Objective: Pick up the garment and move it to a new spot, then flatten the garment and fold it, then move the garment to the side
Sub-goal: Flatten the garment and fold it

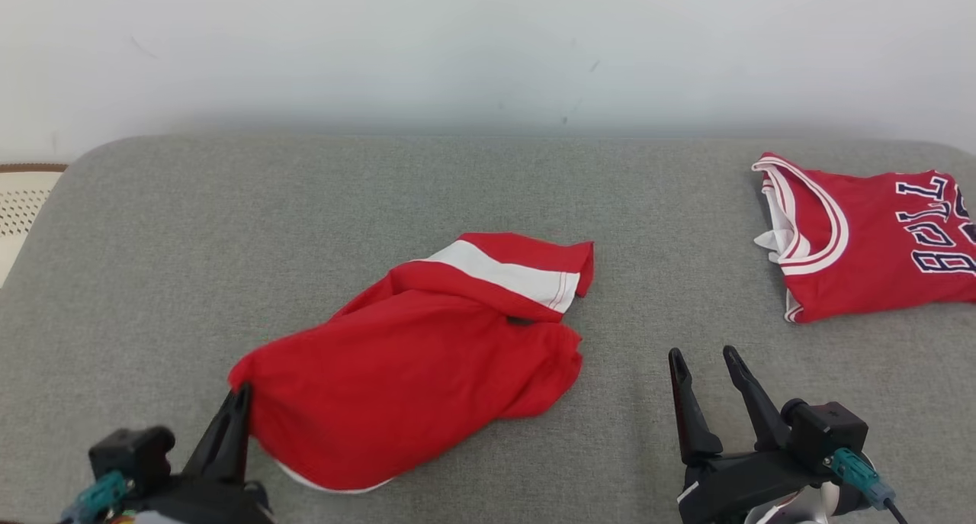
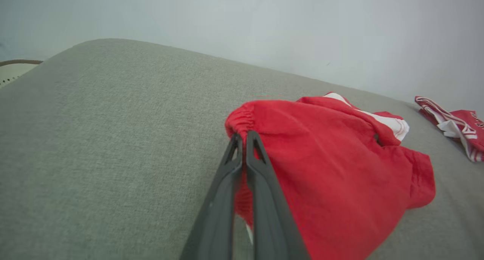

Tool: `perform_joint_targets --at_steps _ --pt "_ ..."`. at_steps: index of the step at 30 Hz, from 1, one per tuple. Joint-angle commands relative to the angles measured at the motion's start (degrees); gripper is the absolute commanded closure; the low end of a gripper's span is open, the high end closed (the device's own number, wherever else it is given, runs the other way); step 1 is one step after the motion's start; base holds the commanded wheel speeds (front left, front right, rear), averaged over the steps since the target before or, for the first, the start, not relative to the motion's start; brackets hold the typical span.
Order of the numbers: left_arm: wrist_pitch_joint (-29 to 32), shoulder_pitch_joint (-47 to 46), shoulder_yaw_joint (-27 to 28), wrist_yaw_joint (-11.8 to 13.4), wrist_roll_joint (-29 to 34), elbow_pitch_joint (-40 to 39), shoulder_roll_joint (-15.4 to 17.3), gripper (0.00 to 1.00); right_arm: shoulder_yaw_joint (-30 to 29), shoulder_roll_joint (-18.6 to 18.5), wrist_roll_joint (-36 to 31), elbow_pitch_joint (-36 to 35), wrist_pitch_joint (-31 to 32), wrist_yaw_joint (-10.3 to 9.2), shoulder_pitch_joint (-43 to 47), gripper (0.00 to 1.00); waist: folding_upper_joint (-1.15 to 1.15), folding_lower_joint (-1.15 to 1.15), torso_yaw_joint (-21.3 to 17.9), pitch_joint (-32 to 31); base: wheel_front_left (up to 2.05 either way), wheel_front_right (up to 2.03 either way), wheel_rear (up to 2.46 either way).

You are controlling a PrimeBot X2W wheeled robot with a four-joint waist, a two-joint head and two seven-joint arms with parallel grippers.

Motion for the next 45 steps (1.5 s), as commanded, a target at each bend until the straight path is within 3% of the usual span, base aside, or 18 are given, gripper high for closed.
perform_joint_targets --at_steps 1,4,8,9,10,18,27,31,38,45 --pt "-0.7 1.7 0.0 0.5 1.1 0.8 1.0 1.0 -0.1 0.0 0.4 0.3 0.0 0.01 0.3 0.0 0.0 0.0 -0.3 -0.1 0.0 0.0 0.0" --pt "-1.8 3.3 -0.7 1.5 3.1 2.3 2.1 1.0 -0.2 0.0 0.0 0.4 0.2 0.01 0.9 0.0 0.0 0.0 -0.5 -0.1 0.0 0.0 0.0" --pt "-3.3 3.6 -1.3 1.7 3.5 4.0 1.0 1.0 -0.8 0.0 -0.4 0.3 0.5 0.01 1.1 0.0 0.0 0.0 -0.5 0.0 0.0 0.0 0.0" --pt "-3.9 3.3 -1.4 1.7 3.8 4.4 0.8 0.56 -1.0 0.0 -0.5 0.3 0.6 0.01 1.1 0.0 0.0 0.0 -0.4 0.0 0.0 0.0 0.0" --pt "-4.5 3.0 -1.4 1.6 3.8 4.5 0.2 0.0 -1.1 0.0 -0.6 0.2 0.6 0.01 1.2 0.0 0.0 0.0 -0.3 0.0 0.0 0.0 0.0" --pt "-7.3 2.8 0.3 2.6 6.9 2.5 -1.6 0.0 -1.7 0.0 -0.8 -0.2 0.8 0.01 1.5 0.0 0.0 0.0 0.9 -0.6 0.0 0.0 0.0" --pt "-7.6 8.3 5.4 5.8 17.4 -10.8 -4.5 0.0 -1.9 0.0 -0.3 -0.5 1.1 0.01 2.5 0.0 0.0 0.0 2.5 -1.1 0.0 0.0 0.0" --pt "-7.6 10.9 8.1 6.5 19.2 -13.3 -6.4 0.0 -1.4 0.0 0.6 0.0 1.6 0.01 2.9 0.0 0.0 0.0 3.0 -1.0 0.0 0.0 0.0" --pt "-7.6 11.4 10.9 4.0 20.3 -12.9 -8.0 0.0 0.5 0.0 1.5 2.0 3.2 0.01 2.4 0.0 0.0 0.0 4.2 -0.8 0.0 0.0 0.0" --pt "-7.6 10.5 11.3 2.1 21.5 -12.2 -10.2 0.0 4.3 0.0 2.8 8.9 5.9 0.01 -2.6 0.0 0.0 0.0 6.9 -0.3 0.0 0.0 0.0"
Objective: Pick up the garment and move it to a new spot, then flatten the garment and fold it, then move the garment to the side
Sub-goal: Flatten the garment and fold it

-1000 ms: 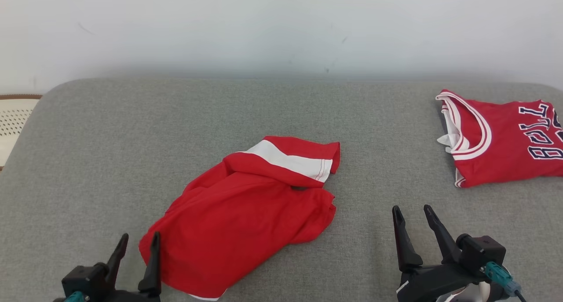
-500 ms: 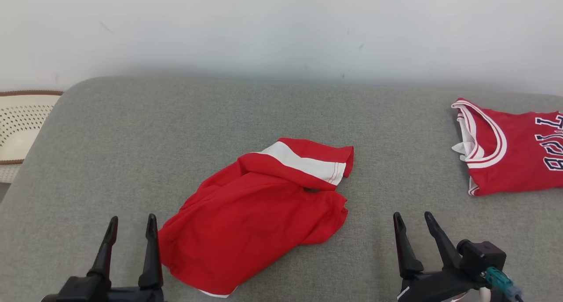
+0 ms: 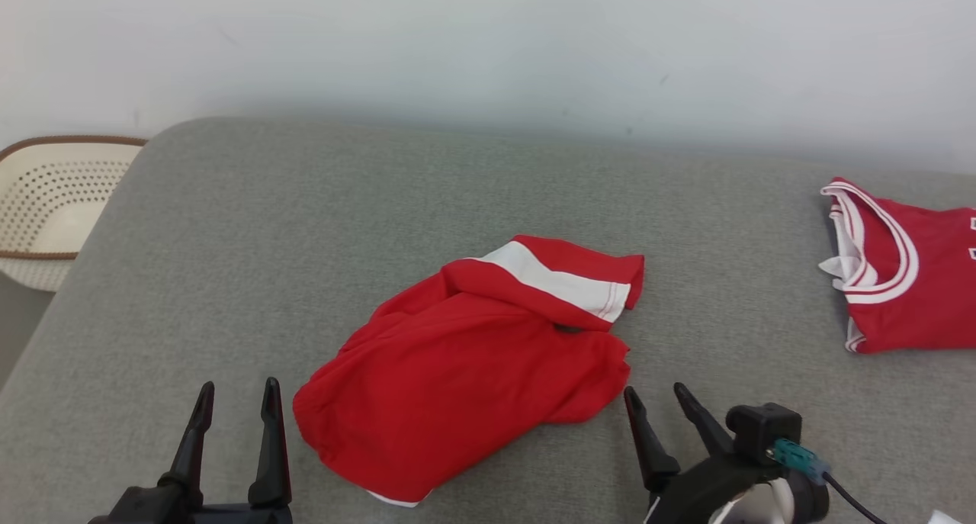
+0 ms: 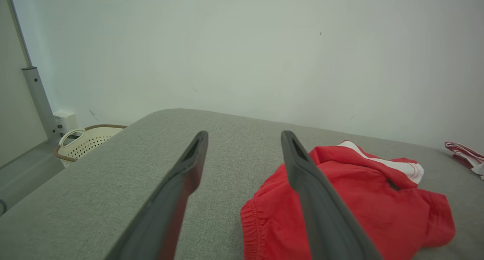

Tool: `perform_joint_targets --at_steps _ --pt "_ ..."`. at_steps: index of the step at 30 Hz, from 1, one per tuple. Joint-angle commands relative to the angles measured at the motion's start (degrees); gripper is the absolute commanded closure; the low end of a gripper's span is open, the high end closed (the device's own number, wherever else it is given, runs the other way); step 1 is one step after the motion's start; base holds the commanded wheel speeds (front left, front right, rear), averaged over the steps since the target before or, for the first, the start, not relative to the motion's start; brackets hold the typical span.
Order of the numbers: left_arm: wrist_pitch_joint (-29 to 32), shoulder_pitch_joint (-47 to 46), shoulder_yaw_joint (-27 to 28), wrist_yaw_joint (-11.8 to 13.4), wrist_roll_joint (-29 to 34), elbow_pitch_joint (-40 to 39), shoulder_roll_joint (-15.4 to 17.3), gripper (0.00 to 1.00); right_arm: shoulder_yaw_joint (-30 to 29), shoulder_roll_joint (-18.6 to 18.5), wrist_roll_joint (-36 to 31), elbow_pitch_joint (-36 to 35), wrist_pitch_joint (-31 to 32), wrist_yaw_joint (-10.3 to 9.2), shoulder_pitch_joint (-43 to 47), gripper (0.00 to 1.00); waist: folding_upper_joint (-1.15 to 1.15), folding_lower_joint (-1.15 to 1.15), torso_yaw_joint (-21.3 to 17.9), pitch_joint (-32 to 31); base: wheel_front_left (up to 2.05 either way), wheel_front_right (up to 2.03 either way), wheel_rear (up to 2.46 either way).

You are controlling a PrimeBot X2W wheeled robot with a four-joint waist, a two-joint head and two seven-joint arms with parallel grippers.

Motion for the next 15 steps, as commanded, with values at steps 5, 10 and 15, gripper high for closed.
perform_joint_targets --at_steps 5,10,15 --pt "-0.3 -0.9 0.4 -1.5 1.3 0.9 -1.4 0.0 2.0 0.0 2.1 8.7 1.3 0.01 -5.9 0.0 0.0 0.0 3.3 1.2 0.0 0.0 0.0" --pt "-0.3 -1.8 0.4 -2.4 2.0 1.4 -2.5 0.0 2.3 0.0 2.6 15.2 1.1 0.01 -10.0 0.0 0.0 0.0 5.0 2.1 0.0 0.0 0.0" --pt "-0.3 -2.0 1.1 -3.3 2.6 2.2 -3.4 0.0 2.3 0.0 2.9 22.2 0.2 0.01 -13.7 0.52 0.0 0.0 6.5 2.5 0.0 0.0 0.0"
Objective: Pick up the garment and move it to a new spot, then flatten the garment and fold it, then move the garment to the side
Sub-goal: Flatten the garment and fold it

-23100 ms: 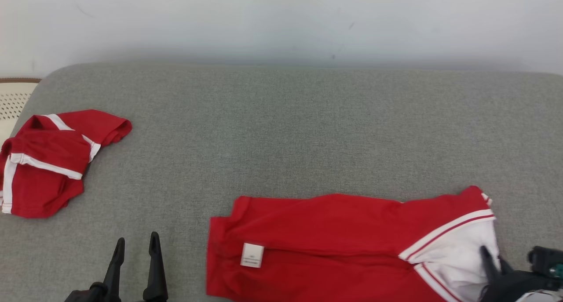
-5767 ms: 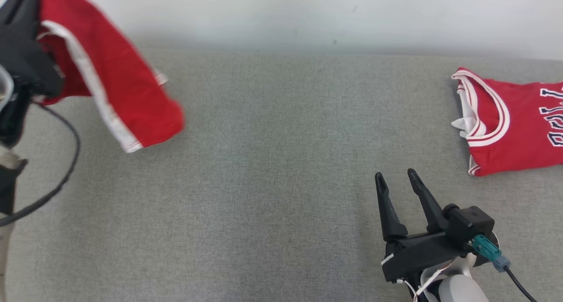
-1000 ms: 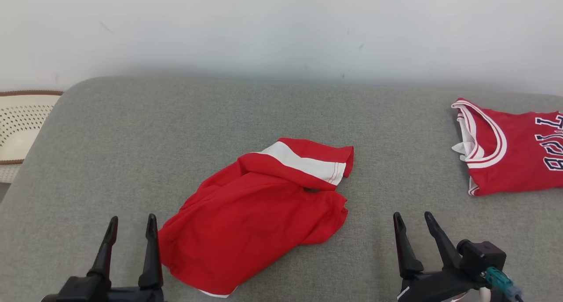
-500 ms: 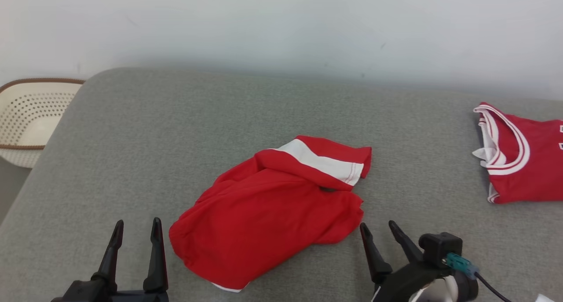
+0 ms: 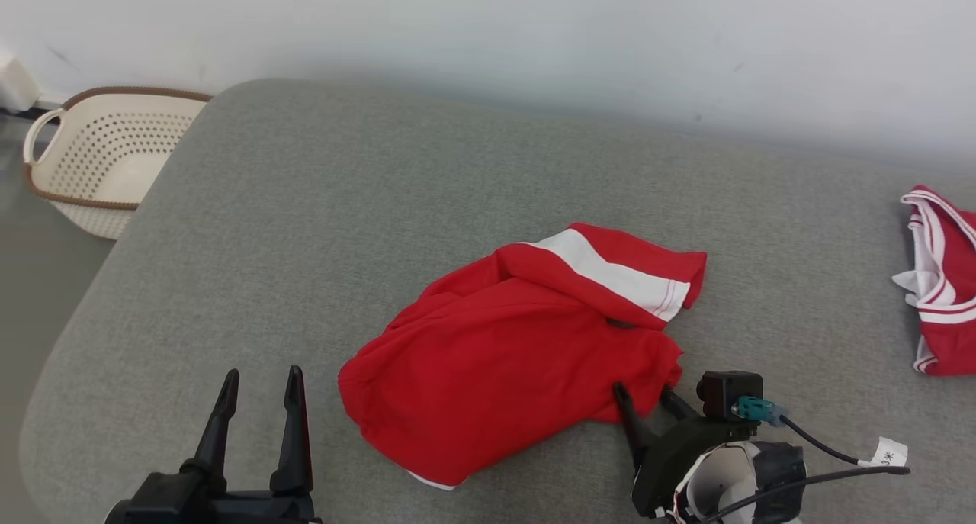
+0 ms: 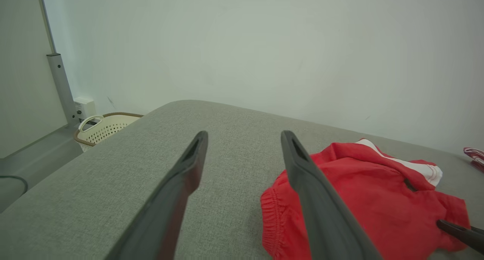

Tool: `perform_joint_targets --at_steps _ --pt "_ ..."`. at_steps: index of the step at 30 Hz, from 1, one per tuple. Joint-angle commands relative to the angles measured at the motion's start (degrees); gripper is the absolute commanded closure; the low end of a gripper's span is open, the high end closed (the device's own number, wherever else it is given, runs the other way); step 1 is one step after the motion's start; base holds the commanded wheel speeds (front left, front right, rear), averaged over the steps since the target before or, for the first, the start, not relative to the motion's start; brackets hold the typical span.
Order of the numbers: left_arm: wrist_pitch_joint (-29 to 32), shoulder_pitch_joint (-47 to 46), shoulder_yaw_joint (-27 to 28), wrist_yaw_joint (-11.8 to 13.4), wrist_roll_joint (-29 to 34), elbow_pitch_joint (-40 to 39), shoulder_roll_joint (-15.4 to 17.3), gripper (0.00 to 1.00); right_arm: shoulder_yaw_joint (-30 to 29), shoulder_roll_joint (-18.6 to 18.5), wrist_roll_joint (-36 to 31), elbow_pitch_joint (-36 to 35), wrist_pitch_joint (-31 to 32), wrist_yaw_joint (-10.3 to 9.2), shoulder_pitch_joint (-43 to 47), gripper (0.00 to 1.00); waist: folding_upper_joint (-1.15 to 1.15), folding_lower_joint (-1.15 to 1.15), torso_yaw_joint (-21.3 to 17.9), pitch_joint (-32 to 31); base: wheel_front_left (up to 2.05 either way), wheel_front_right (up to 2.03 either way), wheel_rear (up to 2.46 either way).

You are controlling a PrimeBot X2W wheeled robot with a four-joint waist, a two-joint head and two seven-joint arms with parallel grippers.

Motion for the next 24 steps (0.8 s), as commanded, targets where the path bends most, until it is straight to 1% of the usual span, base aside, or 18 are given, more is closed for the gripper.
perform_joint_targets --at_steps 1,2,3,8,11,13,17,19,24 --pt "-0.2 0.0 0.4 -0.4 0.9 0.3 0.0 0.0 -0.1 -0.1 -0.6 1.2 -0.5 0.01 -0.8 0.7 0.0 0.0 0.8 0.4 0.0 0.0 0.0" --pt "-0.2 0.0 0.6 -0.4 1.0 0.4 -0.2 0.0 -0.1 0.0 -0.6 2.3 -0.8 0.01 -1.4 0.82 0.0 0.0 1.0 0.4 0.0 0.0 0.0" --pt "-0.2 0.1 0.7 -0.6 1.0 0.5 -0.3 0.0 -0.3 0.0 -0.6 3.4 -1.2 0.01 -1.8 1.0 0.0 0.0 1.1 0.4 0.0 0.0 0.0" --pt "-0.2 1.0 2.0 -1.1 1.4 0.7 -0.8 0.0 -1.0 -0.1 -0.5 6.1 -4.0 0.01 -3.5 1.0 0.0 0.0 0.5 -0.3 0.0 0.0 0.0" --pt "-0.2 1.6 2.7 -1.4 1.5 0.9 -1.0 0.0 -0.3 -0.7 1.4 5.2 -4.7 0.01 -2.7 1.0 0.0 0.0 -0.2 -0.9 0.0 0.0 0.0" --pt "-0.2 1.6 3.0 -1.4 1.6 1.0 -1.2 0.0 0.4 -1.8 3.0 3.5 -4.1 0.01 -2.0 1.0 0.0 0.0 -0.9 -1.2 0.0 0.0 0.0" --pt "-0.2 2.4 3.5 -1.7 1.9 0.9 -1.4 0.0 2.3 -5.2 6.4 -3.6 -1.2 0.01 0.7 1.0 0.0 0.0 -2.3 -1.7 0.0 0.0 0.0" --pt "-0.2 2.7 3.8 -1.8 2.0 0.7 -1.5 0.0 2.7 -7.9 7.3 -8.5 0.9 0.01 2.4 1.0 0.0 0.0 -3.0 -1.8 0.0 0.0 0.0" --pt "-0.2 2.8 4.1 -2.0 2.0 0.7 -1.8 0.0 1.3 -12.6 9.8 -21.1 8.0 0.01 7.5 1.0 0.0 0.0 -4.6 -1.6 0.0 0.0 0.0"
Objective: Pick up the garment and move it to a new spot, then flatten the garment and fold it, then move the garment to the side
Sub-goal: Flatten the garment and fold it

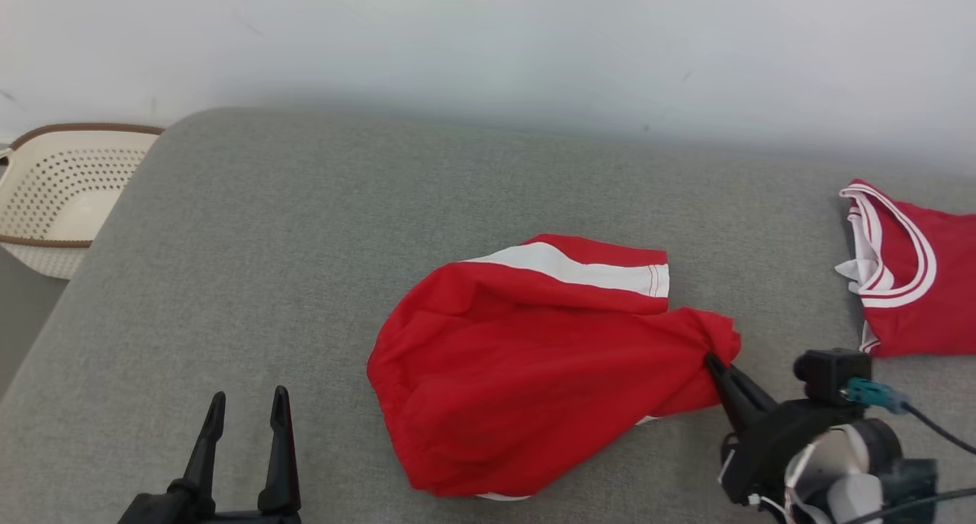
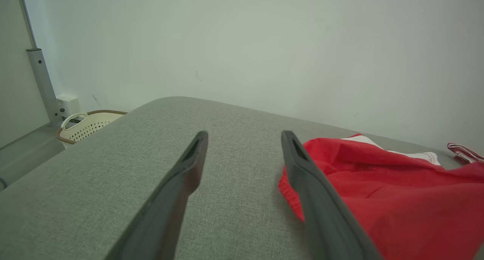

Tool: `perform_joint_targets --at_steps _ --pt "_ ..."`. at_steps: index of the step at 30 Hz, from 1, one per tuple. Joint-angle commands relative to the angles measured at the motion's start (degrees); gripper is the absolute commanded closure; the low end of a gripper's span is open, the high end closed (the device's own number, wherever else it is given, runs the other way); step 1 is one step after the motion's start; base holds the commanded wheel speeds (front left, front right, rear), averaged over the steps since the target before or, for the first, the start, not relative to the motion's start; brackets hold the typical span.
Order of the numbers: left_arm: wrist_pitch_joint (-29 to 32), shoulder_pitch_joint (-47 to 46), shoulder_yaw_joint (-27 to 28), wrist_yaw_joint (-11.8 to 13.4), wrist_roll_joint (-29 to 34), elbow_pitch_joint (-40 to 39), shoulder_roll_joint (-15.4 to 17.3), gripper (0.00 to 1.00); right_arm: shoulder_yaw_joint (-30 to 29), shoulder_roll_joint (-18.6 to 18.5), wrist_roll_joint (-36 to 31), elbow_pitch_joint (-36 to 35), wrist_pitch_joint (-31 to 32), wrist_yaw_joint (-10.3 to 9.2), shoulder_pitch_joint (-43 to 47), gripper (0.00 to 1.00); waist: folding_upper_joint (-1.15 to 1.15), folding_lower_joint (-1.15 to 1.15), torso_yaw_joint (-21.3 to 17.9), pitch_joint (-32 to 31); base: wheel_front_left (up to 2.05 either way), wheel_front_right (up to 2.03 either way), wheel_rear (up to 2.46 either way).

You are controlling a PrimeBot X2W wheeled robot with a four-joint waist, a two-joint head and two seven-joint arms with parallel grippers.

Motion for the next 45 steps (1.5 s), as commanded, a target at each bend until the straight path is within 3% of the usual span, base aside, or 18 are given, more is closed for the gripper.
perform_joint_targets --at_steps 1,6,11,13,14,15,26,36,45 --pt "-0.2 0.5 0.2 -0.1 0.3 -0.1 0.0 0.0 -0.8 -1.2 0.1 -3.0 1.6 0.01 1.7 1.0 0.0 0.0 -0.8 0.0 0.0 0.0 0.0" --pt "-0.2 0.7 0.4 -0.3 0.4 0.2 -0.2 0.0 -4.5 -1.9 -0.3 -12.9 7.4 0.01 6.5 1.0 0.0 0.0 -1.6 0.0 0.0 0.0 0.0" --pt "-0.2 0.2 0.0 -0.4 0.2 0.6 -0.3 0.0 -6.7 -0.2 -0.2 -16.8 10.5 0.01 8.9 1.0 0.0 0.0 -1.4 -0.2 0.0 0.0 0.0" --pt "-0.2 0.0 -0.2 -0.4 0.1 0.8 -0.4 0.0 -6.8 -0.5 -2.1 -16.5 10.1 0.01 8.8 0.24 0.0 0.0 -1.3 -0.2 0.0 0.0 0.0" --pt "-0.2 0.0 -0.2 -0.4 0.1 0.8 -0.4 0.0 -6.8 -0.5 -2.1 -16.5 10.1 0.01 8.8 0.24 0.0 0.0 -1.3 -0.2 0.0 0.0 0.0" --pt "-0.2 0.0 -0.2 -0.5 0.0 0.9 -0.4 0.0 -6.6 -0.7 -3.1 -16.1 10.0 0.01 8.8 0.0 0.0 0.0 -1.2 -0.3 0.0 0.0 0.0" --pt "-0.2 1.0 -0.2 -0.4 -0.3 0.4 -0.4 0.0 -11.0 0.7 -6.1 -16.8 6.8 0.01 13.2 0.0 0.0 0.0 -1.3 -0.3 0.0 0.0 0.0" --pt "-0.2 0.5 -0.7 0.0 -0.4 -0.6 -0.4 0.0 -12.5 4.3 -6.7 -18.5 5.8 0.01 19.7 0.0 0.0 0.0 -1.4 1.1 0.0 0.0 0.0" --pt "-0.2 -0.9 -1.2 0.1 -0.2 -0.3 -0.4 0.0 -10.9 4.3 -7.8 -10.0 3.2 0.01 15.5 0.0 0.0 0.0 -1.0 2.2 0.0 0.0 0.0"
